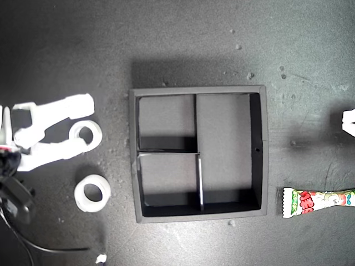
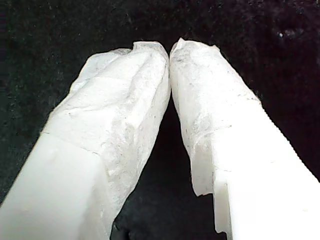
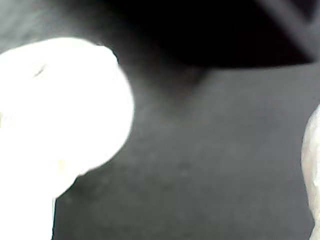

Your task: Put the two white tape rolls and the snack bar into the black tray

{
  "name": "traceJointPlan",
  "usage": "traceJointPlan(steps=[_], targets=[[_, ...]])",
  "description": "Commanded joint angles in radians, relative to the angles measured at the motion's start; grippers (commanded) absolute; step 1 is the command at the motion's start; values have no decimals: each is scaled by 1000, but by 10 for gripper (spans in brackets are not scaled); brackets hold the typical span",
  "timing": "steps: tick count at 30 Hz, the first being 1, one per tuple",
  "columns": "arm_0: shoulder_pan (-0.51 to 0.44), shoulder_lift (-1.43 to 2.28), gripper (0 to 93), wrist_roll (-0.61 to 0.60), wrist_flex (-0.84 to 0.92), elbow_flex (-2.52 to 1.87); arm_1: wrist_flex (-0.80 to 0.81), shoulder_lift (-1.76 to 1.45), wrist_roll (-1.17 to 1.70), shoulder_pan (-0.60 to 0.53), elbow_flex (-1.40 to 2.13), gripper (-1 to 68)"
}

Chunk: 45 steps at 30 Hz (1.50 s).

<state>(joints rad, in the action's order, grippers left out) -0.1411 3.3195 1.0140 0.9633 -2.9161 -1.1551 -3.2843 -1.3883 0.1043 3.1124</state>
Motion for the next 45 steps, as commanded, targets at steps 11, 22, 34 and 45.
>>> traceJointPlan(steps=[11, 22, 34, 45], targets=[[-110, -1042, 279, -117, 187, 632, 49, -8, 61, 95, 12, -5], [-120, -1157, 236, -101, 161, 635, 38, -8, 12, 71, 12, -4], [-127, -1296, 224, -114, 40, 643, -15, -8, -14, 78, 12, -4], [-117, -1315, 152, -64, 40, 611, -8, -8, -21, 74, 12, -4]])
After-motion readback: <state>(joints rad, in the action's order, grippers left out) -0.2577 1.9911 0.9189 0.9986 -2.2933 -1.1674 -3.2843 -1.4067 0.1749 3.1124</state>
